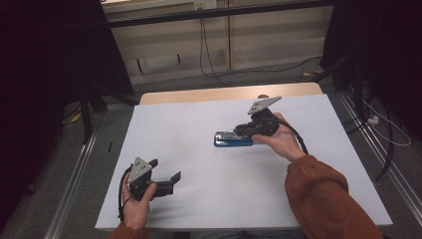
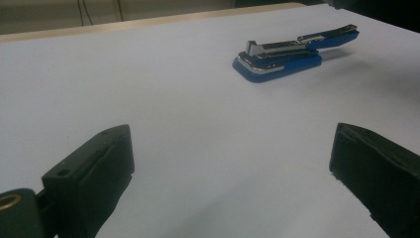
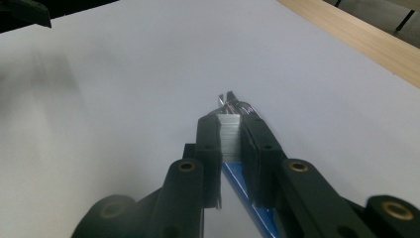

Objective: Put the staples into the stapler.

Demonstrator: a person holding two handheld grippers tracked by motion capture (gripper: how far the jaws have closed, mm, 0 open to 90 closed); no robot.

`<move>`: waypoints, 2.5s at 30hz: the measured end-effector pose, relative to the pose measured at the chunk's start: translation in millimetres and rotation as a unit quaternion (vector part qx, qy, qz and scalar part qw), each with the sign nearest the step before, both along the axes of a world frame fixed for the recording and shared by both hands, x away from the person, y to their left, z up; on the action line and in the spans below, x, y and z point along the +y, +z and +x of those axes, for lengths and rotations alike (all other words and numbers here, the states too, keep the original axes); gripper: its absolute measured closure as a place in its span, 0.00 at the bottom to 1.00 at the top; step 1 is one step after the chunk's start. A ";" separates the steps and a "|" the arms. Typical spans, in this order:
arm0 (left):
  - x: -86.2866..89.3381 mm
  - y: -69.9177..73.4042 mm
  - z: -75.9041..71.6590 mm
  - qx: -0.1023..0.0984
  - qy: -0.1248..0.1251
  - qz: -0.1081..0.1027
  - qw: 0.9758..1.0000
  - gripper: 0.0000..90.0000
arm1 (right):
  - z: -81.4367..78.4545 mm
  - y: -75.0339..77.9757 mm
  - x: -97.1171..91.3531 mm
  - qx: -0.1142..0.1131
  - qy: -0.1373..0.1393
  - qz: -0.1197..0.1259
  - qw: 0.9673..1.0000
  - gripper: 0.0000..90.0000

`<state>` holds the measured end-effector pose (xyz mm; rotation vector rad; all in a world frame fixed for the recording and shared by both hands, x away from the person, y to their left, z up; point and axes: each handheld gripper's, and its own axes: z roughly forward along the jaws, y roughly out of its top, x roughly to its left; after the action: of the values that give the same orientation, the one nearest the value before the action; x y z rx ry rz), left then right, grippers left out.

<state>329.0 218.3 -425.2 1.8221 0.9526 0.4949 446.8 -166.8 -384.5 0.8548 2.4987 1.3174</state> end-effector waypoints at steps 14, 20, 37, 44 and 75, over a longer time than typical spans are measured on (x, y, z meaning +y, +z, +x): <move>-0.5 0.3 -0.3 -0.001 -0.002 0.001 1.000 0.04 | 15.0 -0.9 19.0 0.004 0.014 -0.019 1.000 0.88; 0.1 0.4 -0.2 0.000 -0.004 0.004 1.000 0.04 | 21.6 -0.8 27.2 0.005 0.017 -0.023 1.000 0.88; 0.5 0.4 0.0 0.001 -0.006 0.003 1.000 0.04 | 35.0 -11.8 43.6 0.010 0.026 -0.037 0.999 0.88; 0.7 0.3 0.3 0.001 -0.007 0.002 1.000 0.04 | 40.3 -12.3 46.9 0.006 0.029 -0.050 0.998 0.88; -0.1 -0.1 0.2 0.005 -0.013 0.001 1.000 0.05 | 53.8 -26.9 50.9 -0.007 0.078 -0.098 0.992 0.88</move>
<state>329.2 218.2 -425.3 1.8394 0.9340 0.4706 500.6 -115.9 -411.3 0.6170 2.6744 1.0898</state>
